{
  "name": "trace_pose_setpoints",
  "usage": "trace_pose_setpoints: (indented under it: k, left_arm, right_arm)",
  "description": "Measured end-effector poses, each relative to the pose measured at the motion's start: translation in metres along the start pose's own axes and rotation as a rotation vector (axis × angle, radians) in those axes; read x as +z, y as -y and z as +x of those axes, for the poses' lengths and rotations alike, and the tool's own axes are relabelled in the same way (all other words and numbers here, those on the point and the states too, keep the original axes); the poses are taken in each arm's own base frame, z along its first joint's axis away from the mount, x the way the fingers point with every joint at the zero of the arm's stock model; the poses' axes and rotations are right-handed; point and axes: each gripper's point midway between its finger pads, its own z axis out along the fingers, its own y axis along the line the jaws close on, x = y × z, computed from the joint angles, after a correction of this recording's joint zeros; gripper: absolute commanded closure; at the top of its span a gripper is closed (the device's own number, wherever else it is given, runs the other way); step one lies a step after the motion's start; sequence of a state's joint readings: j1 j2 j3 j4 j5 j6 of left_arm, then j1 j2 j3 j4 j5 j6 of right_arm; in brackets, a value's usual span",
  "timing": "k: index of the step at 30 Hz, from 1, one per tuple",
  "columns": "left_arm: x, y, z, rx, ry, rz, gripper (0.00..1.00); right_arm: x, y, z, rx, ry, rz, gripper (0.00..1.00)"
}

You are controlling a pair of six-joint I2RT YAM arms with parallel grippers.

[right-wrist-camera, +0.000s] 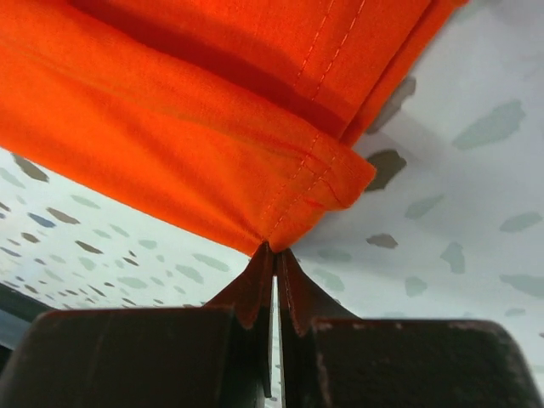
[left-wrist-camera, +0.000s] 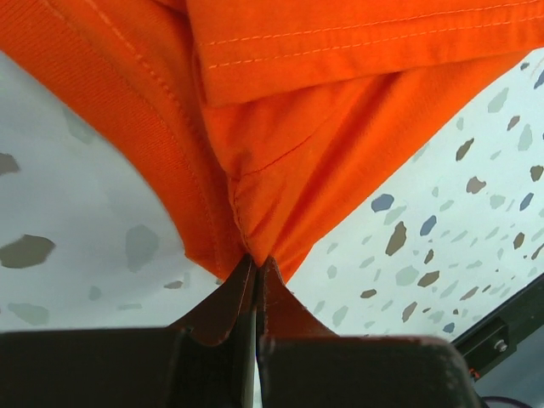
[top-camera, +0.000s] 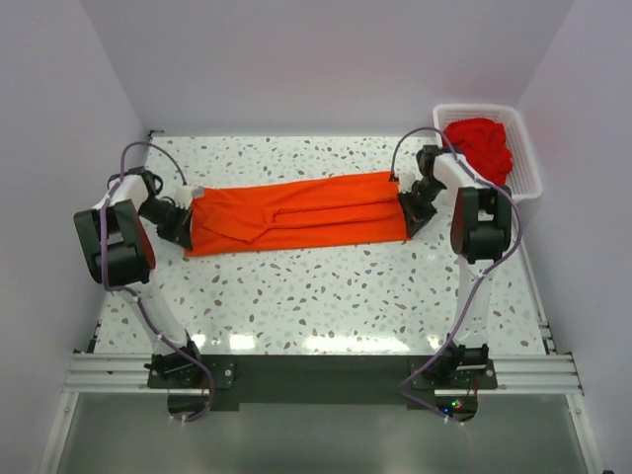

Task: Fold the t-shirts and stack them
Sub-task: Fold the tshirt

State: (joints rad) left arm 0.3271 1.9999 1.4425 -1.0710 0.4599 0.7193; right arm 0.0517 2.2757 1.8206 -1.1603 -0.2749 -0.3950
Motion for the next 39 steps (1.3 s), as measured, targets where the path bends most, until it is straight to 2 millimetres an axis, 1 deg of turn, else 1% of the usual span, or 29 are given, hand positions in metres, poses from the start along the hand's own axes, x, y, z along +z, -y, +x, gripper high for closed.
trace_pose_setpoints:
  k: [5,8,9,10,11,12,13,14,15,17,19,21,24,26,27,28,30,32,33,35,38,39]
  left_arm:
    - [0.001,0.017,0.021,-0.012,-0.035,0.019,1.0]
    - [0.002,0.025,0.029,-0.02,-0.044,0.033,1.0]
    - [0.003,0.027,0.031,-0.023,-0.046,0.04,0.92]
    - [0.005,0.029,0.032,-0.025,-0.048,0.047,0.88]
    - [0.007,0.031,0.034,-0.029,-0.05,0.055,0.78]
    - [0.009,0.033,0.036,-0.033,-0.053,0.064,0.74]
    - [0.01,0.035,0.037,-0.036,-0.056,0.071,0.71]
    - [0.011,0.036,0.038,-0.038,-0.056,0.077,0.7]
    - [0.011,0.037,0.037,-0.04,-0.05,0.081,0.64]
    - [0.008,0.038,0.033,-0.036,-0.027,0.086,0.58]
    - [0.001,0.04,0.023,-0.026,0.014,0.088,0.57]
    - [-0.011,0.04,0.005,0.008,0.085,0.067,0.57]
    - [-0.03,0.044,-0.022,0.063,0.18,0.023,0.58]
    - [-0.035,0.047,-0.038,0.08,0.216,0.008,0.58]
    - [-0.034,0.049,-0.043,0.078,0.227,0.008,0.58]
    - [-0.031,0.05,-0.047,0.069,0.233,0.01,0.58]
    - [-0.025,0.052,-0.052,0.04,0.233,0.019,0.58]
    - [-0.019,0.051,-0.056,0.008,0.234,0.02,0.58]
    - [-0.017,0.051,-0.057,-0.007,0.234,0.021,0.58]
    - [-0.016,0.05,-0.06,-0.029,0.241,0.018,0.58]
    - [-0.014,0.051,-0.061,-0.059,0.248,0.019,0.58]
    - [-0.012,0.051,-0.06,-0.068,0.249,0.021,0.58]
  right_arm:
    - [-0.004,0.01,0.02,-0.044,-0.06,0.07,1.0]
    - [-0.005,0.013,0.026,-0.062,-0.08,0.089,1.0]
    - [-0.005,0.014,0.027,-0.067,-0.084,0.094,0.93]
    - [-0.005,0.014,0.027,-0.069,-0.087,0.096,0.84]
    - [-0.006,0.015,0.028,-0.074,-0.089,0.096,0.75]
    - [-0.006,0.015,0.028,-0.076,-0.093,0.097,0.61]
    - [-0.007,0.015,0.029,-0.077,-0.095,0.096,0.56]
    - [-0.007,0.014,0.029,-0.081,-0.096,0.091,0.54]
    - [-0.009,0.014,0.03,-0.085,-0.097,0.09,0.52]
    - [-0.015,0.009,0.028,-0.089,-0.077,0.079,0.51]
    - [-0.026,0.0,0.021,-0.094,-0.023,0.059,0.51]
    - [-0.044,-0.013,0.012,-0.097,0.059,0.039,0.52]
    - [-0.073,-0.042,-0.011,-0.117,0.211,0.002,0.55]
    - [-0.083,-0.07,-0.029,-0.139,0.295,-0.036,0.56]
    - [-0.085,-0.081,-0.039,-0.134,0.332,-0.06,0.56]
    - [-0.082,-0.104,-0.051,-0.157,0.358,-0.095,0.56]
    - [-0.071,-0.143,-0.071,-0.165,0.411,-0.162,0.57]
    - [-0.055,-0.184,-0.085,-0.16,0.441,-0.232,0.56]
    - [-0.049,-0.199,-0.09,-0.155,0.453,-0.257,0.55]
    - [-0.032,-0.24,-0.097,-0.155,0.468,-0.314,0.55]
    - [-0.009,-0.297,-0.103,-0.17,0.468,-0.386,0.57]
    - [-0.001,-0.313,-0.104,-0.167,0.461,-0.407,0.57]
